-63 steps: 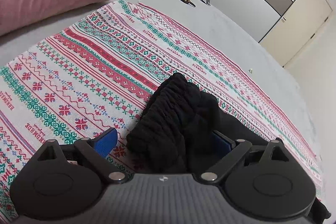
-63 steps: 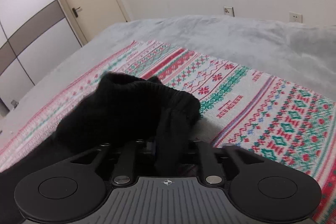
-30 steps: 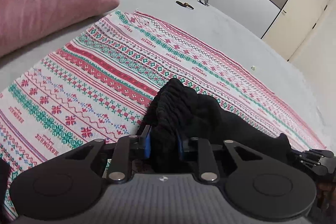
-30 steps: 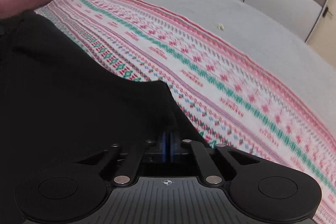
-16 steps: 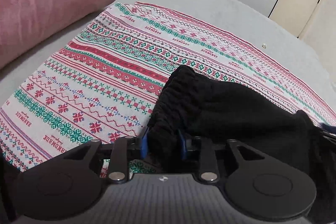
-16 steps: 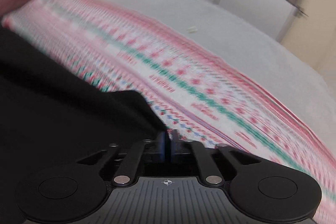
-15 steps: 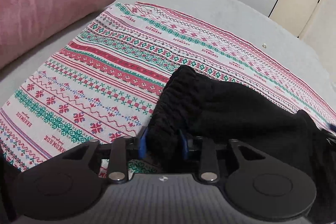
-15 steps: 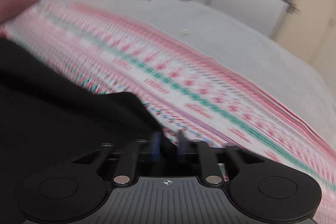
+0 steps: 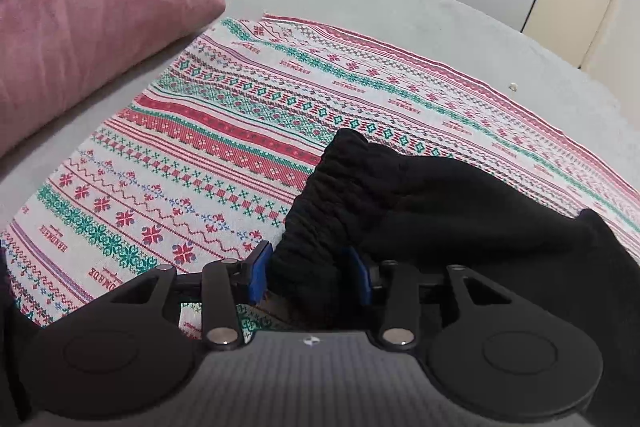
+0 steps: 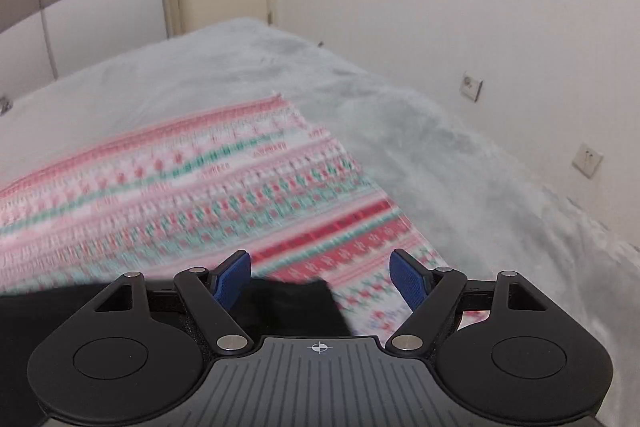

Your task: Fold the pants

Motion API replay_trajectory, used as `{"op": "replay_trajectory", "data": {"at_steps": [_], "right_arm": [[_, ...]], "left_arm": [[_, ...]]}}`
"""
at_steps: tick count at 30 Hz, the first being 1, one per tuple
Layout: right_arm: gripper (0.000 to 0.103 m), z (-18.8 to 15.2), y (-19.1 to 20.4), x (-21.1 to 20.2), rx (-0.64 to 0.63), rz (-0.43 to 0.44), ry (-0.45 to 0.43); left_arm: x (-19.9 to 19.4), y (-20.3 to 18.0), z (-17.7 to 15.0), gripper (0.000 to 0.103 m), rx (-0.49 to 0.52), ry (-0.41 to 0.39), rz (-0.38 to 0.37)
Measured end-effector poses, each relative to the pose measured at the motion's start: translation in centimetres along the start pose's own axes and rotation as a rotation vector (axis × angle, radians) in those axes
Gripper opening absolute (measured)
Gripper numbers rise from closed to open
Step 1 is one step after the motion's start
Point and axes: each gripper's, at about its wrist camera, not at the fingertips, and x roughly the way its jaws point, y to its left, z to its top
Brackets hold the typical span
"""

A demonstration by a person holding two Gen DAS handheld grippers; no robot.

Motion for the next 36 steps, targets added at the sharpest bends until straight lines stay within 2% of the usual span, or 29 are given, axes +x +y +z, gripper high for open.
{"op": "replay_trajectory", "data": {"at_steps": [1, 2, 3, 4, 7, 10, 13, 15, 17, 18, 19, 20, 21, 22, 23, 25, 26, 27, 29, 31, 33, 34, 35, 36], "right_arm": [[0.076, -0.3, 0.4, 0.3, -0.039, -0.005, 0.005], [0.068, -0.6, 0.6, 0.7, -0.062, -0.004, 0.018], [0.054, -1.2, 0.8, 1.1, -0.067, 0.015, 0.047], [0.021, -1.8, 0.9, 1.7, -0.072, 0.030, 0.082], [0.020, -2.4, 1.3, 1.1, -0.131, -0.004, 0.054], [0.019, -0.5, 0.6, -1.0, -0.059, -0.035, -0.050], [0.019, 1.0, 1.3, -1.8, -0.072, -0.061, -0.103], [0.019, 1.2, 2.1, -0.3, -0.092, -0.098, -0.086], [0.021, 0.2, 2.6, 3.0, -0.102, -0.145, 0.023], [0.022, -1.0, 3.0, 5.0, -0.123, -0.174, 0.094], [0.026, -2.2, 3.3, 6.0, -0.134, -0.202, 0.084], [0.035, -2.8, 3.9, 5.9, -0.136, -0.241, 0.045], [0.036, -2.8, 4.3, 5.7, -0.126, -0.272, 0.038], [0.041, -2.6, 4.6, 5.1, -0.106, -0.286, 0.034], [0.050, -2.2, 4.7, 4.3, -0.096, -0.307, 0.025], [0.060, -1.5, 5.3, 1.4, -0.101, -0.377, -0.066], [0.060, -1.3, 5.7, -0.7, -0.101, -0.378, -0.113], [0.062, -1.1, 6.2, -2.4, -0.090, -0.333, -0.134], [0.075, -1.0, 7.4, -6.0, -0.049, -0.205, -0.143], [0.076, -1.5, 9.7, -9.3, -0.041, -0.098, -0.149], [0.076, -2.0, 12.7, -11.8, -0.059, 0.032, -0.138], [0.076, -2.5, 14.5, -13.2, -0.074, 0.098, -0.123], [0.076, -2.9, 16.6, -14.3, -0.105, 0.169, -0.097], [0.076, -3.6, 18.6, -15.6, -0.140, 0.228, -0.077]], "left_arm": [[0.0, -0.1, 0.0, 0.071, -0.001, -0.005, 0.008], [0.1, -0.2, 0.0, 0.071, -0.001, -0.009, 0.015], [0.1, -0.3, 0.0, 0.071, 0.000, -0.012, 0.020], [0.2, -0.3, 0.0, 0.072, 0.001, -0.015, 0.024], [0.1, -0.3, -0.1, 0.071, 0.017, -0.027, 0.031], [-0.1, -0.4, -0.1, 0.070, 0.018, -0.033, 0.032], [0.2, -0.6, -0.1, 0.070, 0.024, -0.033, 0.042], [0.4, -0.7, -0.2, 0.070, 0.046, -0.032, 0.056], [0.7, -0.9, -0.3, 0.073, 0.069, -0.032, 0.061], [0.7, -1.0, -0.3, 0.074, 0.081, -0.036, 0.062], [0.7, -0.9, -0.3, 0.077, 0.090, -0.039, 0.063], [0.7, -0.7, -0.2, 0.081, 0.096, -0.036, 0.061], [0.7, -0.4, -0.1, 0.083, 0.091, -0.029, 0.053], [0.6, 0.2, 0.2, 0.088, 0.071, -0.020, 0.039], [0.6, 1.0, 0.5, 0.090, 0.035, -0.006, 0.014], [0.4, 2.7, 1.0, 0.090, -0.051, 0.014, -0.037], [0.2, 3.6, 1.3, 0.090, -0.097, 0.019, -0.056], [-0.2, 4.1, 1.4, 0.090, -0.129, 0.013, -0.071], [-1.4, 4.7, 1.6, 0.090, -0.161, -0.029, -0.081], [-2.5, 5.0, 1.7, 0.090, -0.166, -0.070, -0.096], [-3.2, 4.9, 1.5, 0.089, -0.156, -0.090, -0.145], [-3.4, 4.5, 1.3, 0.081, -0.142, -0.089, -0.172], [-3.5, 4.1, 1.2, 0.067, -0.130, -0.087, -0.191], [-3.7, 3.6, 1.0, 0.063, -0.118, -0.092, -0.209]]}}
